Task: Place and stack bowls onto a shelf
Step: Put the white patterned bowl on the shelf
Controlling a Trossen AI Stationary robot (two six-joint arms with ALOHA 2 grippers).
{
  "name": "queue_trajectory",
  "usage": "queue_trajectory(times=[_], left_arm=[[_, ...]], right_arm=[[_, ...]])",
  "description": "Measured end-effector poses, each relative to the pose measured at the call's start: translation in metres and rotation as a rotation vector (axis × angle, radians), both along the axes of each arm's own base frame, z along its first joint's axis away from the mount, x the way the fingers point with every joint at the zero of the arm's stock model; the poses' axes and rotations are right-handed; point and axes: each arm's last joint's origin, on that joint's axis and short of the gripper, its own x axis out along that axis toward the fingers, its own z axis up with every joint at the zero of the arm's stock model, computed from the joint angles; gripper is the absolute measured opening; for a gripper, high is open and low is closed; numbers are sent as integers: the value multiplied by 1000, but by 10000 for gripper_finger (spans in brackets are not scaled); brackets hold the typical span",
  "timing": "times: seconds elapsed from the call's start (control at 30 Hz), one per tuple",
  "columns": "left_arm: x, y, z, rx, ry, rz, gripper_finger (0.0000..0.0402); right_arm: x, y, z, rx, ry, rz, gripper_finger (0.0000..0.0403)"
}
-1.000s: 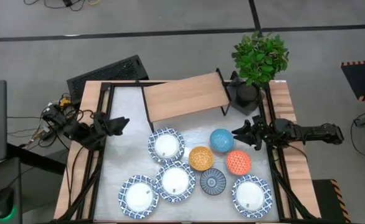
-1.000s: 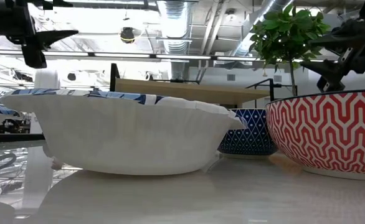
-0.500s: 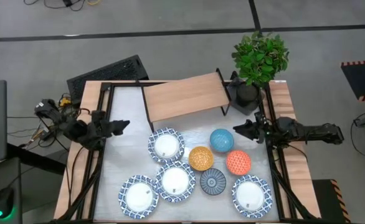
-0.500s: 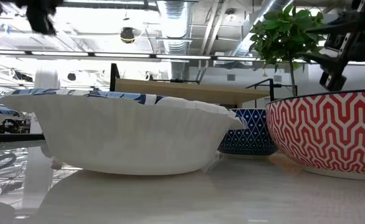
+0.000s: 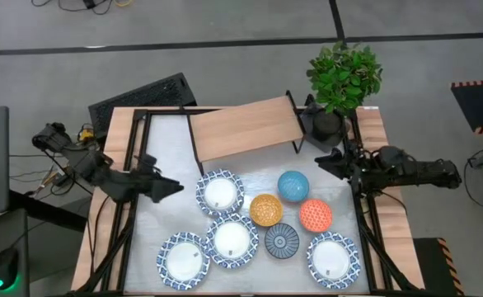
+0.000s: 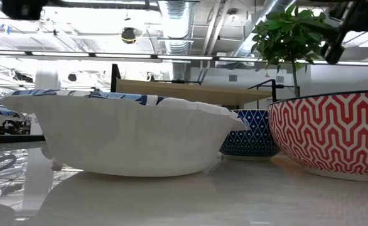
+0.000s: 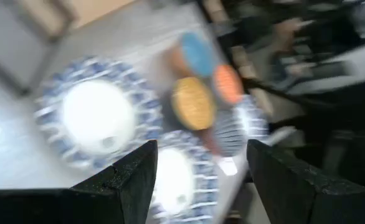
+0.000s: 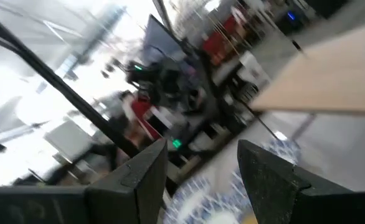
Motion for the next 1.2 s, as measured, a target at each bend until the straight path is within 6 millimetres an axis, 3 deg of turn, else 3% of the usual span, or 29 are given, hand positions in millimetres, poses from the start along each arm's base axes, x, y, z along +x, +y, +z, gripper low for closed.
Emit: queue_trajectory(times=[0.17, 0.4, 0.7, 0.87, 1.03, 1.2], left_arm=[[8, -5, -7, 7, 87, 32, 232], [11, -4, -8, 82, 64, 104, 232], [10, -2, -8, 78, 37, 182, 232], [10, -2, -8, 93, 50, 159, 232], [10, -2, -8, 140, 63, 133, 232], [10, -3, -8, 149, 80, 93, 232]], right_arm=[[39, 5, 9, -8, 234, 54, 221], [117, 15, 14, 44, 484, 75, 221], [203, 29, -12, 225, 695, 88, 221], [240, 31, -27, 242, 744, 24, 221], [272, 19, -36, 292, 763, -59, 221], [293, 12, -50, 250, 931, -96, 221]])
